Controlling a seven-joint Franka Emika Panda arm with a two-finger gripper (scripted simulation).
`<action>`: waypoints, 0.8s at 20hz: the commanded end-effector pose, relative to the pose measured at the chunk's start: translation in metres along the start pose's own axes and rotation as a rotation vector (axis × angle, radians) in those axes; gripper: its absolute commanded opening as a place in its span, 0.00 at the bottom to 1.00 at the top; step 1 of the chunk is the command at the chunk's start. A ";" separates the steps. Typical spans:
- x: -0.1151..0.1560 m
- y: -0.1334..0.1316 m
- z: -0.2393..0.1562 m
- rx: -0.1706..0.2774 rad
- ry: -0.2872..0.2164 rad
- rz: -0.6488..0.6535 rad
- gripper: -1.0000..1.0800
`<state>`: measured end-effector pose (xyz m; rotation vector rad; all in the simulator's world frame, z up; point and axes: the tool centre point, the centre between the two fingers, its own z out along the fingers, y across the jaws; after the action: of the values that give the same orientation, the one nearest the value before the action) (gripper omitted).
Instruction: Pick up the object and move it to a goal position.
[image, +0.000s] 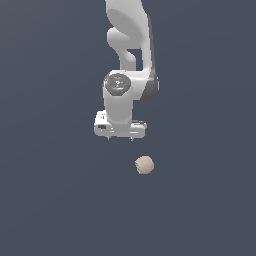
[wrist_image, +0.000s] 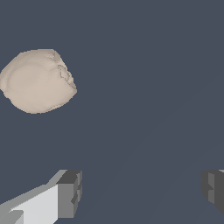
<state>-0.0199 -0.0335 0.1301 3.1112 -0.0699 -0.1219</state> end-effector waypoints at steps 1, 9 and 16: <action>0.000 0.000 0.000 0.000 0.000 0.000 0.96; 0.003 -0.016 0.000 -0.021 -0.010 -0.059 0.96; 0.007 -0.020 0.001 -0.020 -0.006 -0.075 0.96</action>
<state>-0.0142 -0.0160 0.1286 3.0939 0.0358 -0.1346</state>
